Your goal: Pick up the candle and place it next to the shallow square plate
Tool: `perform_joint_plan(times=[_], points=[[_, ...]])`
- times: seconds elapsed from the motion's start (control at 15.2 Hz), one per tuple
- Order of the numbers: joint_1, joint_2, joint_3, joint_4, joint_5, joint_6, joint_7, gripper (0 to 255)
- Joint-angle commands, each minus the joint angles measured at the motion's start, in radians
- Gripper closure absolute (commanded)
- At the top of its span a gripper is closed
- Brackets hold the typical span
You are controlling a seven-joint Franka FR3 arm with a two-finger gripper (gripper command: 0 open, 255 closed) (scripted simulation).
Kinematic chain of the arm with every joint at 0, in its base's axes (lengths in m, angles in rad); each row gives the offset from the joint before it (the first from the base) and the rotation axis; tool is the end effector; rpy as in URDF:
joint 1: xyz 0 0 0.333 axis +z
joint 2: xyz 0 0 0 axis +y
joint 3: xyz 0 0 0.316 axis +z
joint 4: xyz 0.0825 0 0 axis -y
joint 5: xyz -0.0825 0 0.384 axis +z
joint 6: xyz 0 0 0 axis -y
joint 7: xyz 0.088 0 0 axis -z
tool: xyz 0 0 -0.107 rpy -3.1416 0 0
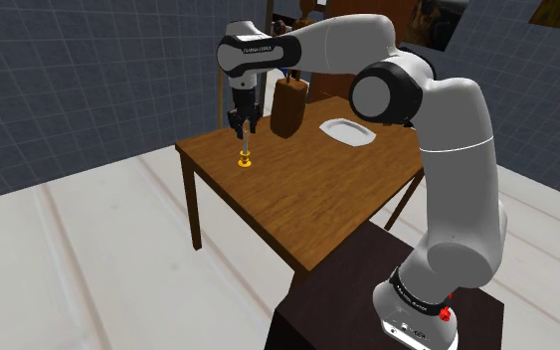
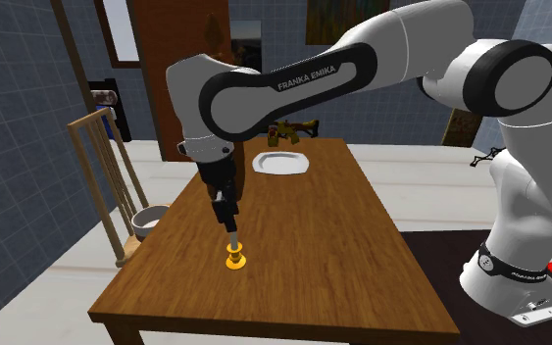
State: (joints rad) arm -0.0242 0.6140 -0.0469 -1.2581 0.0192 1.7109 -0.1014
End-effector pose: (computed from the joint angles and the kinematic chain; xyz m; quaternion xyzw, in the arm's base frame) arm 0.7092 -0.0411 0.3892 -0.9966 -0.0162 0.0803 0.0025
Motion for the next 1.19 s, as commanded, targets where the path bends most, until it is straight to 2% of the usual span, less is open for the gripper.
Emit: perform_joint_plan(times=[0.0,0.53,1.12], points=[[0.000,0.000,0.000,0.000,0.000,0.000,0.000,255],[0.000,0.000,0.000,0.000,0.000,0.000,0.000,255],[-0.001,-0.007,0.000,0.110,0.000,-0.117,0.000,255]])
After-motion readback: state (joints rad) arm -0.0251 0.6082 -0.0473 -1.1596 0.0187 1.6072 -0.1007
